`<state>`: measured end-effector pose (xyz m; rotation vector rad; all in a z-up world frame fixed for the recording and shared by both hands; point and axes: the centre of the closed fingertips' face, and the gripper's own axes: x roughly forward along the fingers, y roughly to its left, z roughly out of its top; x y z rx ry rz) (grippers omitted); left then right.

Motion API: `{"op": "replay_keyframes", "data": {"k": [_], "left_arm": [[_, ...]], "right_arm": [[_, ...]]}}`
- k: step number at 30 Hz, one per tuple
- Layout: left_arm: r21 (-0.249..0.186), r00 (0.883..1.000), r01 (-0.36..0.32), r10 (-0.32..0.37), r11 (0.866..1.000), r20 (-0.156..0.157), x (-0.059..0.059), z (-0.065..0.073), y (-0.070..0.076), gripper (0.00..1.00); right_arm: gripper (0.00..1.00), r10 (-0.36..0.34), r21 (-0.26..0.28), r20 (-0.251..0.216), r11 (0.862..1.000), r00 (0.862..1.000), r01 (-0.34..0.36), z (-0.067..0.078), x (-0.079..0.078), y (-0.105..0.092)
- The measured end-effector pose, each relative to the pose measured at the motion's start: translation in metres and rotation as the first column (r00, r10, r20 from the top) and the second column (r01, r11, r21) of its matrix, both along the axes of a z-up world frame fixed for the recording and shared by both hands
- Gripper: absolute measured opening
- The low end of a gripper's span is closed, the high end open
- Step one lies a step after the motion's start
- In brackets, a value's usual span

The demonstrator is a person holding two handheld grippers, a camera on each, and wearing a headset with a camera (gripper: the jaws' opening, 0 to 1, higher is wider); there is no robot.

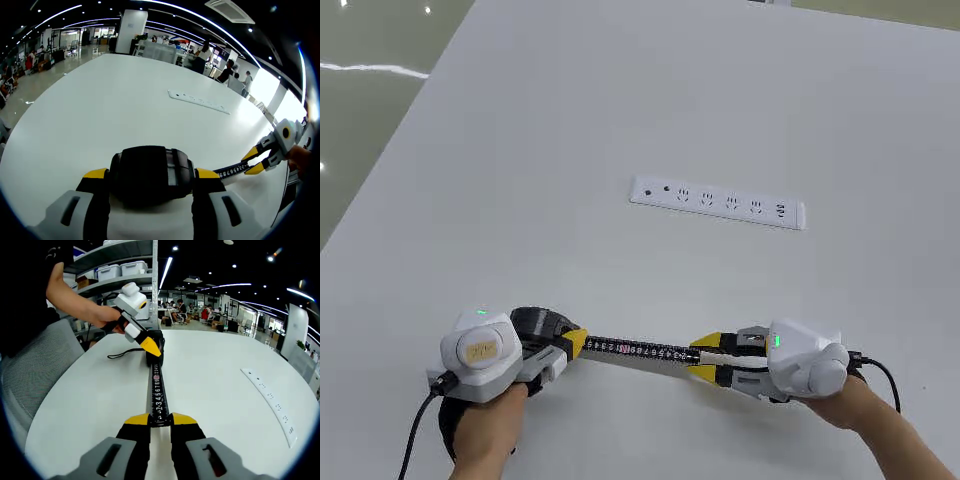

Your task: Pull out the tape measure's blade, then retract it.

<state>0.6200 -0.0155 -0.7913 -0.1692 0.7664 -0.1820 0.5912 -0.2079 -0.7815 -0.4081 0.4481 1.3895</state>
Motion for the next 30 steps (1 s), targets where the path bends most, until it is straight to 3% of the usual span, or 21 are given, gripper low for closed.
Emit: {"op": "replay_keyframes", "data": {"k": [30], "left_arm": [[-0.015, 1.000, -0.002, 0.002, 1.000, -0.004, 0.0002, 0.0013, 0.0004, 0.63]], "right_arm": [[0.14, 0.010, -0.003, 0.006, 1.000, 1.000, -0.010, -0.0051, 0.0030, 0.0095]]}}
